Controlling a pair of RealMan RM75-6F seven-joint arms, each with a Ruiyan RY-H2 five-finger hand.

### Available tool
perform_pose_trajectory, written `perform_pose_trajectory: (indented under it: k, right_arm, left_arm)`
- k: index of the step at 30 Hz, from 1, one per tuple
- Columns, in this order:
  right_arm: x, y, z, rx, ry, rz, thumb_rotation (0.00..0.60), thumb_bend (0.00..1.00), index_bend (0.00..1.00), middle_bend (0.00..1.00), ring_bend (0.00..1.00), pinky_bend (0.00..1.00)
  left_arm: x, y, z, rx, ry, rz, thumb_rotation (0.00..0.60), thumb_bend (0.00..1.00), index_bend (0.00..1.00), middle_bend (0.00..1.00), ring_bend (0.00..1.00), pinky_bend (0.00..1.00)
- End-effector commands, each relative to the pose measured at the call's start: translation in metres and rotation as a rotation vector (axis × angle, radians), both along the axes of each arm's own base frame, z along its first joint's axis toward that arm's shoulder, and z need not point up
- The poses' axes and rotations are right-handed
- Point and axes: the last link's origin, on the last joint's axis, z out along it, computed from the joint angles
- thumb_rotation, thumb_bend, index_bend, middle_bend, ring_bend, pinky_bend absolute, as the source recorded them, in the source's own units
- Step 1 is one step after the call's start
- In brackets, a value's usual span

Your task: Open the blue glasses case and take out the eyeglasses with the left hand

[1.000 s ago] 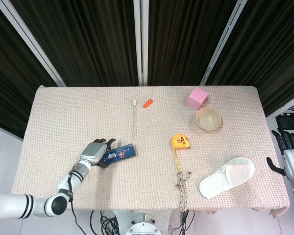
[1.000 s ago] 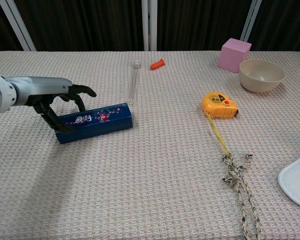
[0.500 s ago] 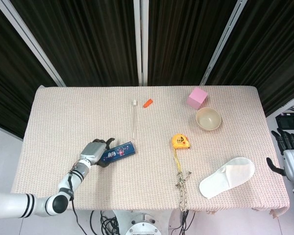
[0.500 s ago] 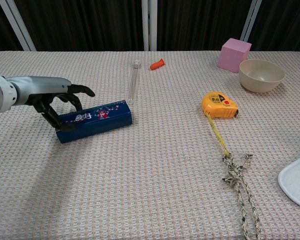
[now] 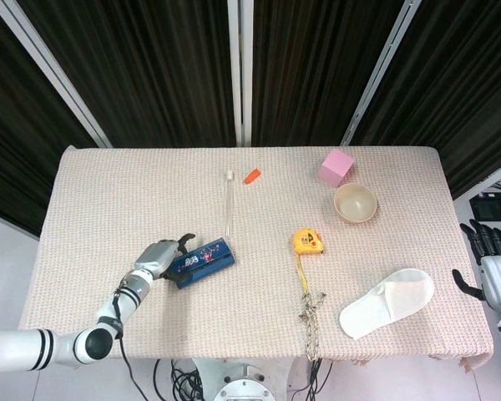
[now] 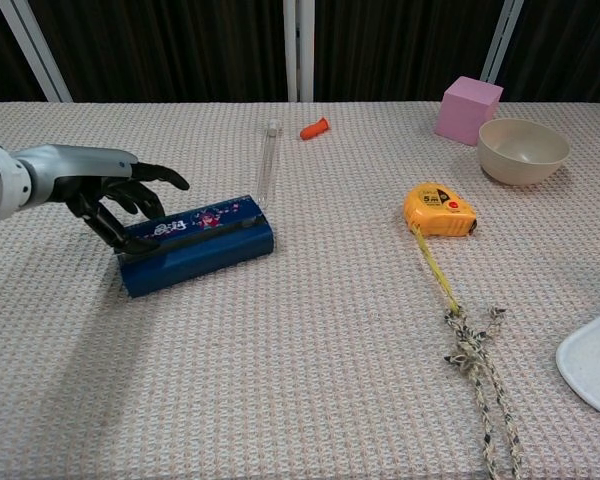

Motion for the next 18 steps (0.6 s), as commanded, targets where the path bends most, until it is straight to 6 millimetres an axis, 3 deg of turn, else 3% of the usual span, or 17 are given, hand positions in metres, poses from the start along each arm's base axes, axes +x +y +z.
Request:
perform_pose_trajectory:
  k: [1, 9, 11, 14, 18]
  right_arm:
    - [0.000, 0.000, 0.000, 0.000, 0.000, 0.000, 0.600, 0.30, 0.00, 0.00, 0.00, 0.00]
    - [0.000, 0.000, -0.001, 0.002, 0.000, 0.001, 0.600, 0.30, 0.00, 0.00, 0.00, 0.00]
    - [0.000, 0.000, -0.001, 0.003, 0.001, -0.001, 0.600, 0.30, 0.00, 0.00, 0.00, 0.00]
    - [-0.001, 0.000, -0.001, 0.003, 0.002, -0.003, 0.600, 0.30, 0.00, 0.00, 0.00, 0.00]
    - [-0.001, 0.000, -0.001, 0.004, 0.004, -0.002, 0.600, 0.30, 0.00, 0.00, 0.00, 0.00]
  left_arm:
    - [-0.004, 0.003, 0.001, -0.005, -0.030, 0.030, 0.600, 0.54, 0.09, 0.47, 0.17, 0.15]
    - [-0.009, 0.009, 0.002, -0.021, -0.110, 0.123, 0.600, 0.55, 0.10, 0.48, 0.18, 0.15]
    - [-0.011, 0.012, 0.004, -0.013, -0.120, 0.142, 0.600, 0.55, 0.10, 0.47, 0.19, 0.19]
    - [-0.015, 0.014, 0.005, 0.008, -0.115, 0.153, 0.600, 0.55, 0.12, 0.39, 0.20, 0.30]
    - [-0.015, 0.014, 0.006, 0.037, -0.111, 0.154, 0.600, 0.50, 0.10, 0.23, 0.17, 0.33]
